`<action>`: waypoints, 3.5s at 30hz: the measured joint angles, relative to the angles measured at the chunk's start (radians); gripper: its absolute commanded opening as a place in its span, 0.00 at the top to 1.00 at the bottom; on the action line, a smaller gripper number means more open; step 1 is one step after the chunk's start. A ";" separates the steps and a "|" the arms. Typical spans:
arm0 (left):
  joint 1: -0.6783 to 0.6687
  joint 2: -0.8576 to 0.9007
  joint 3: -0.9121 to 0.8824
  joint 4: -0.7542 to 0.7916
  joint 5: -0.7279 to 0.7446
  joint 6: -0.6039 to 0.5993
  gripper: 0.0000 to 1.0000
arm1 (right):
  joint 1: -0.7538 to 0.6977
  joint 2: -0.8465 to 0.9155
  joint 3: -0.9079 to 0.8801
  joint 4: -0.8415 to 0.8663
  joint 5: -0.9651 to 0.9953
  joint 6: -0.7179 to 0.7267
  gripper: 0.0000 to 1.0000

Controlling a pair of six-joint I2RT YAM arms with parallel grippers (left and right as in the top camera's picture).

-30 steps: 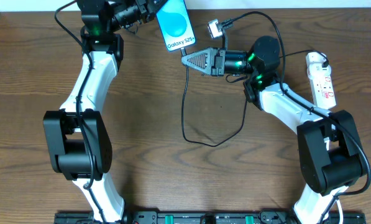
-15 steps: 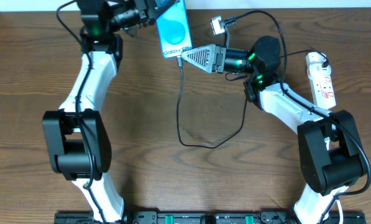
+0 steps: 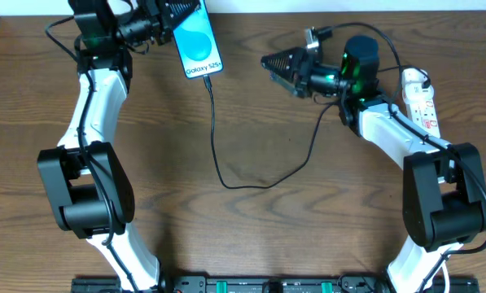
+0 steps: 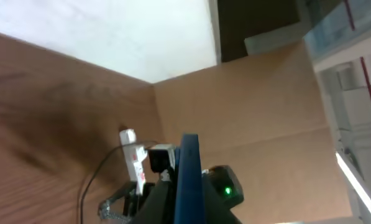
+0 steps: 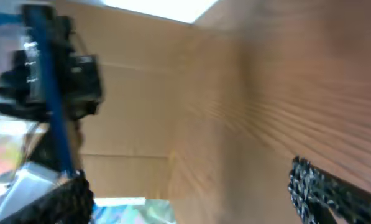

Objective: Plug charger to phone and switch on socket
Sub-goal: 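Open the right gripper and withdraw it from the plugged phone, then lower the phone with the left gripper and lay it flat on the table, then open the left gripper and lift it away from the phone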

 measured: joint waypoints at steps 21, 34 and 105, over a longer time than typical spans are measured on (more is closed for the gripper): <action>-0.041 -0.001 -0.034 -1.069 -0.669 0.723 0.92 | -0.031 0.000 0.000 -0.454 0.391 -0.353 0.01; -0.206 0.024 -0.122 -1.032 -0.784 0.774 0.93 | -0.136 0.000 0.000 -0.458 0.417 -0.421 0.01; -0.338 0.129 -0.105 -0.988 -0.941 0.710 0.24 | -0.140 0.000 0.000 -0.443 0.323 -0.453 0.01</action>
